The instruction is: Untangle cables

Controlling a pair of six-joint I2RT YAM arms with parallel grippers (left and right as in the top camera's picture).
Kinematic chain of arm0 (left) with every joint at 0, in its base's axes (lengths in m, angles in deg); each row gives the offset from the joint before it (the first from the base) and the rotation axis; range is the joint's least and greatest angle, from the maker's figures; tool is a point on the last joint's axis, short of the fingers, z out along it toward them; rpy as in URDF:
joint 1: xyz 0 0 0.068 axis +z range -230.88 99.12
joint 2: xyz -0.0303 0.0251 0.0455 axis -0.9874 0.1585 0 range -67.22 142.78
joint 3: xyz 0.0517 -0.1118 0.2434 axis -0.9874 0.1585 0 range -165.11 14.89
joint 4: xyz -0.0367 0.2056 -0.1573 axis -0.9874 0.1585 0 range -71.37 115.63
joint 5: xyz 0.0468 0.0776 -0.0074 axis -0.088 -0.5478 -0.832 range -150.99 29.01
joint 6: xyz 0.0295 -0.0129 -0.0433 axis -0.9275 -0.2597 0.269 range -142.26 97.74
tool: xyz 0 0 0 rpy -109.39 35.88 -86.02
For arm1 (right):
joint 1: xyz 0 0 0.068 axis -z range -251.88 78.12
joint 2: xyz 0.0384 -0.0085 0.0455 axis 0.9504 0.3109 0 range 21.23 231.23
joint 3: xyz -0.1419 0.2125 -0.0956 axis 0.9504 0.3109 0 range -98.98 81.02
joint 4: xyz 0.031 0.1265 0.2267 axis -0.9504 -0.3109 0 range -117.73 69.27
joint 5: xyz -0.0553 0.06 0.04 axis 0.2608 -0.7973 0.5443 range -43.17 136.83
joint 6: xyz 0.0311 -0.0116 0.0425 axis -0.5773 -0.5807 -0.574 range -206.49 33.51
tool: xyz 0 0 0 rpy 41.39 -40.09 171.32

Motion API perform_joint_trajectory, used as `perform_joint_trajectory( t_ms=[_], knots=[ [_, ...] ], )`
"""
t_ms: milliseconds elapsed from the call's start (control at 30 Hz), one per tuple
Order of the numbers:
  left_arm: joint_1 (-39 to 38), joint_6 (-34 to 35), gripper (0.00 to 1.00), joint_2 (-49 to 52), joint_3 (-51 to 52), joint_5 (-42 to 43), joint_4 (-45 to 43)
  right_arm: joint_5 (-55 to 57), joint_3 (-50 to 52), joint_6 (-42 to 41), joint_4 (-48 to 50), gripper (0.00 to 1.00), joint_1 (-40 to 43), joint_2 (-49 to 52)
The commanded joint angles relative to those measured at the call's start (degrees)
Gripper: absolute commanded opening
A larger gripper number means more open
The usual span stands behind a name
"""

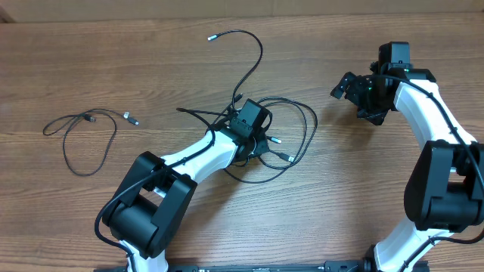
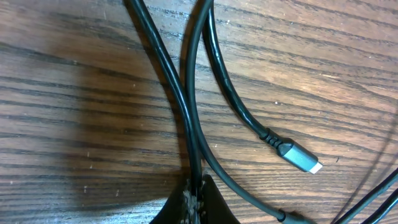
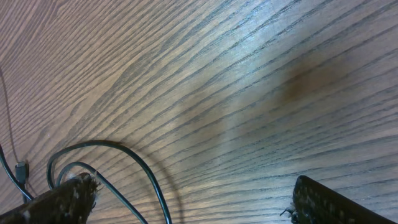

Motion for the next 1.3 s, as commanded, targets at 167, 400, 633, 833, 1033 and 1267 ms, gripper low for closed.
perform_joint_trajectory(
  t_ms=[167, 400, 633, 833, 1033, 1267],
  knots=[
    [-0.4, -0.1, 0.04, 1.1, 0.4, -1.9, 0.2, 0.3, -0.9, 0.0, 0.1, 1.00, 0.0, -1.4],
    [-0.4, -0.1, 0.05, 1.1, 0.4, -1.9, 0.2, 0.3, -0.9, 0.0, 0.1, 1.00, 0.0, -1.4],
    [-0.4, -0.1, 0.05, 1.1, 0.4, -1.9, 0.2, 0.3, -0.9, 0.0, 0.1, 1.00, 0.0, -1.4],
    [-0.3, -0.1, 0.25, 1.1, 0.4, -2.7, 0.2, 0.3, -0.9, 0.0, 0.1, 1.00, 0.0, -1.4],
    [-0.3, -1.0, 0.26, 1.1, 0.3, -4.9, 0.0, 0.3, -0.9, -0.1, 0.1, 1.00, 0.0, -1.4],
    [-0.3, -8.4, 0.04, 1.0, -0.4, -4.2, 0.1, 0.3, -0.9, 0.0, 0.1, 1.00, 0.0, -1.4]
  ],
)
